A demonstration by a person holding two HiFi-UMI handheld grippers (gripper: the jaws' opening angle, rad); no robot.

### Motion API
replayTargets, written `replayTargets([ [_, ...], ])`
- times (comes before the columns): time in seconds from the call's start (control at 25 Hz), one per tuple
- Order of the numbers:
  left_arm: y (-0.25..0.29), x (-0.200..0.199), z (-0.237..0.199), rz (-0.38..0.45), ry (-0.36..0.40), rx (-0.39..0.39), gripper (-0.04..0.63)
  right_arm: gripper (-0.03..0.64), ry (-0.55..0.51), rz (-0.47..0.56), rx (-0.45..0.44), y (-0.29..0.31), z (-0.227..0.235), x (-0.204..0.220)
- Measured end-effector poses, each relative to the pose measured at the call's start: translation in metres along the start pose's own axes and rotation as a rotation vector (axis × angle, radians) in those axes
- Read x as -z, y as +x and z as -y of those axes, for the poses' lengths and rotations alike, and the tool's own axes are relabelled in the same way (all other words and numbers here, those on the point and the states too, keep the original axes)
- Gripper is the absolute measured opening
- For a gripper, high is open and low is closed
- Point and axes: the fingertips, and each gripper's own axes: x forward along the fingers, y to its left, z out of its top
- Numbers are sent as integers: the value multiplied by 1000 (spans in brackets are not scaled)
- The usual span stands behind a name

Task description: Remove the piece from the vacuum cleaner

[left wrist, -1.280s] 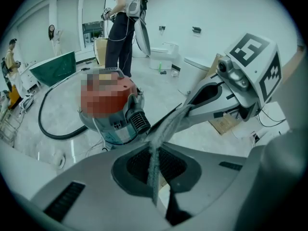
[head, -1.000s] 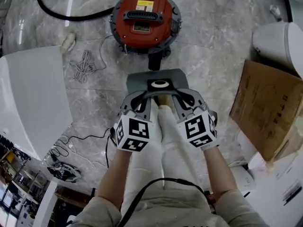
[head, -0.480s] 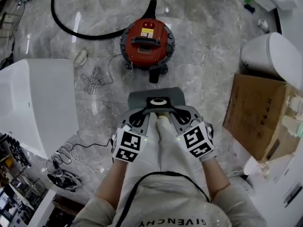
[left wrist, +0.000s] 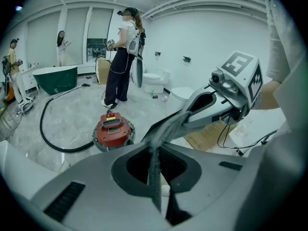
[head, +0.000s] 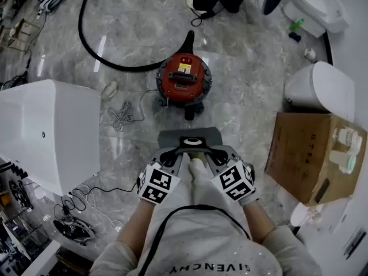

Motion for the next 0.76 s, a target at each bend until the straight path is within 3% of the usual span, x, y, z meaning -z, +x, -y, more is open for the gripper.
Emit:
replayTargets([
  [0.76, -59, -27, 35, 44, -93, 82, 34, 25, -35, 25, -48, -64, -29, -33],
])
